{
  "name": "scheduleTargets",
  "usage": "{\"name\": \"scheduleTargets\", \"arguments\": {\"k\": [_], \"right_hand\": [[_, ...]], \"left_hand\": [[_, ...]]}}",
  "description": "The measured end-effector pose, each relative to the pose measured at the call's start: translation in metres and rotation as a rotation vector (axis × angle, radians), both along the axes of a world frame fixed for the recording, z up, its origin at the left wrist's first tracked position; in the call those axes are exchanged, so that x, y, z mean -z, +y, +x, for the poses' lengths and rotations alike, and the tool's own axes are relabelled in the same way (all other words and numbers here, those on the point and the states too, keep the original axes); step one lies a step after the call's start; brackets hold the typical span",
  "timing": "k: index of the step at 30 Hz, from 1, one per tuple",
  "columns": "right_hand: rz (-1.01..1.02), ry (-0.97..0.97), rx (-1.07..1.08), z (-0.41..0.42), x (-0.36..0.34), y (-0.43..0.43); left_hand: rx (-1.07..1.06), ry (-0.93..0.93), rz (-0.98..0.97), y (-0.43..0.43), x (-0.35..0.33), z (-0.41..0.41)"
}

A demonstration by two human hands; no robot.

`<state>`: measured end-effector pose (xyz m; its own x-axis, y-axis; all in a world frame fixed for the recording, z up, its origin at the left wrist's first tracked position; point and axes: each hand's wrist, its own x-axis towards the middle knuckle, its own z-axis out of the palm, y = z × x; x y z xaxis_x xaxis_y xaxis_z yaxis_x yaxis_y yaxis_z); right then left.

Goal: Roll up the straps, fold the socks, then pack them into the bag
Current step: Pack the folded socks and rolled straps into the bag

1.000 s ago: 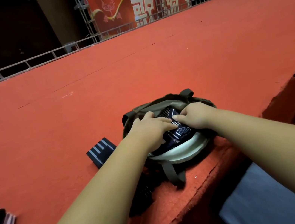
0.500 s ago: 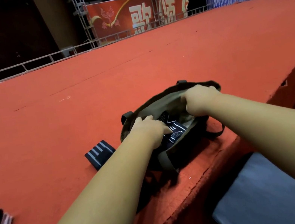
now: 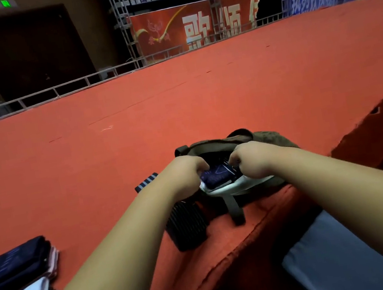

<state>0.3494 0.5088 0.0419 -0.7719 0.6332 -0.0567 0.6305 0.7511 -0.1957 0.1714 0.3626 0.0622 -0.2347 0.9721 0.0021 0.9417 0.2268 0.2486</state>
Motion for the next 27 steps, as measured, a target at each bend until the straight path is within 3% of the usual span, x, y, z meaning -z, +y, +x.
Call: {"name": "scheduleTargets", "arguments": {"k": [3,13,21,27], "right_hand": [[-0.011,0.087,-0.028,-0.009,-0.011,-0.03],[-0.27,0.423,-0.157,-0.054,-0.021,-0.164],[-0.504,0.436,-0.265,-0.111,0.005,-0.256],[-0.616,0.401,-0.286,-0.155,0.04,-0.302]], "left_hand": [[-0.055,-0.165,0.079,-0.036,-0.013,-0.006],[-0.278,-0.217,0.178,-0.178,-0.024,-0.046],[-0.607,-0.101,0.295,-0.306,-0.005,-0.105],[-0.706,0.035,0.237,-0.368,0.016,-0.123]]}}
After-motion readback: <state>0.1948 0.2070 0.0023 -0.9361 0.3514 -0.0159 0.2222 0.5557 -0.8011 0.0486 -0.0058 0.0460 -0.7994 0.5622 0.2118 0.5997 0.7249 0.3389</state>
